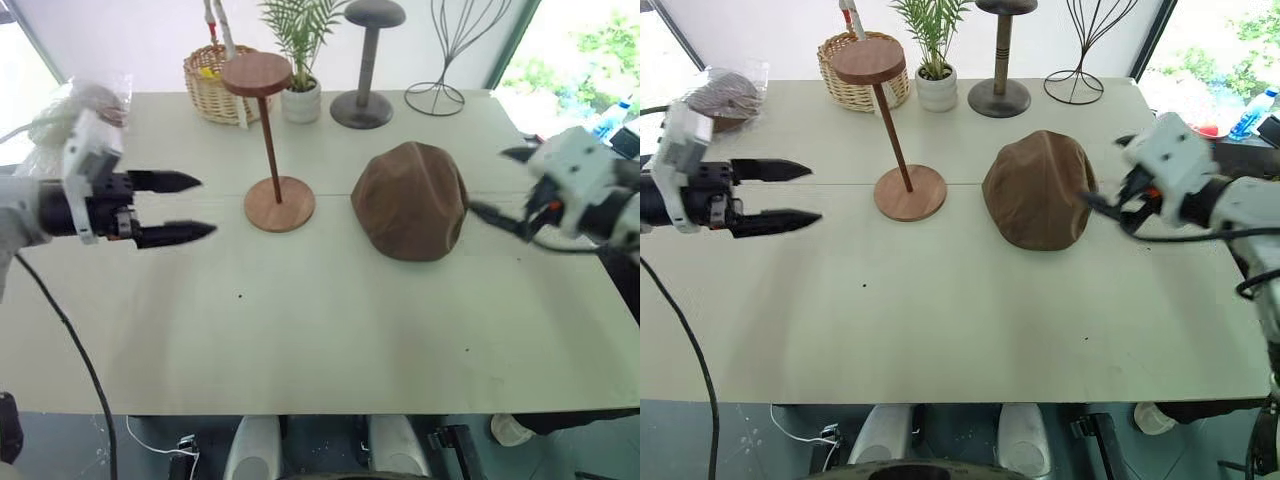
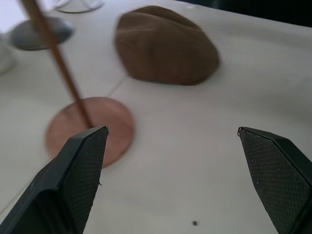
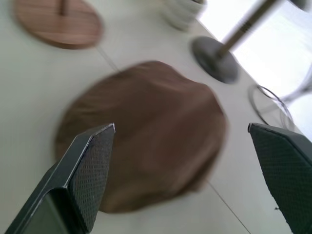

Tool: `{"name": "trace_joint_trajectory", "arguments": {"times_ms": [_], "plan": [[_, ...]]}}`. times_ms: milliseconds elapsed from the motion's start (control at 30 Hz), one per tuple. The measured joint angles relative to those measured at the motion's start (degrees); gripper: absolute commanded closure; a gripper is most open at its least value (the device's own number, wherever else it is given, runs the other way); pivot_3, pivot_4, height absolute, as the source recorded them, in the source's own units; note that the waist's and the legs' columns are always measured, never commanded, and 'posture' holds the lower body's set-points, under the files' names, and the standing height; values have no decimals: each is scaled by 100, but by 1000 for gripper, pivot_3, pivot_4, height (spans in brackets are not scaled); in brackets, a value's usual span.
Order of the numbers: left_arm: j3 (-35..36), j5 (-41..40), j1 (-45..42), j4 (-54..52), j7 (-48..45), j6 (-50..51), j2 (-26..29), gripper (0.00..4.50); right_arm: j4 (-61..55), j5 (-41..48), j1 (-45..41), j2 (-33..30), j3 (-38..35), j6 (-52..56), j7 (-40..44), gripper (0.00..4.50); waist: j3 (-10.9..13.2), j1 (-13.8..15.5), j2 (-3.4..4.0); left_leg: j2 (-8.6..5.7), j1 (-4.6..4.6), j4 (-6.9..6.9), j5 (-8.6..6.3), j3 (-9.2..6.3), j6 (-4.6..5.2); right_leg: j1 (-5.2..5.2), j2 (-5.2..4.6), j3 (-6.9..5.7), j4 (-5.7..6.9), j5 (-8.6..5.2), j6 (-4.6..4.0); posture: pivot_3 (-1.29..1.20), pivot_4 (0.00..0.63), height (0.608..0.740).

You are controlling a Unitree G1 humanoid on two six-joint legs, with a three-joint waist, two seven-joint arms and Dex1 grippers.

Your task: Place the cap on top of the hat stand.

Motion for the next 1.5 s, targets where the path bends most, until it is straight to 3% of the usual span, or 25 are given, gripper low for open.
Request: {"name": "trace_joint_trajectory", "arguments": {"times_ms": [267,533,833,1267,1500], "plan": [[-956,315,-791,176,-866,-272,-190,46,-208,-1915,793,260,1684,-622,-896,0,4,18,-10,-1,-14,30,0,4,0,-1,0,5,0,1,0,0,150,728],[-1043,445,-1030,341,-918,-270,-450,46,636,-3526,816,717,2507,-1283,-1528,0,5,-11,-11,0,-10,25,1,3,2,-8,5,10,13,1,2,0,150,728],[-1039,549,-1040,351,-830,-267,-479,46,1847,-4730,254,1427,2896,-2180,-2052,0,-8,-27,-42,1,16,45,1,4,2,20,5,15,15,1,8,0,150,728],[-1022,557,-1123,348,-621,-240,-580,46,3281,-5323,-399,2115,2942,-2908,-2501,0,-37,-30,-94,2,89,38,1,5,-1,89,5,24,10,1,8,0,150,728],[-1022,556,-1151,349,-563,-186,-591,0,3764,-5432,-468,2304,2982,-3057,-2511,3402,-41,-20,-100,2,87,38,1,8,-1,86,5,28,9,2,7,0,150,728]]}}
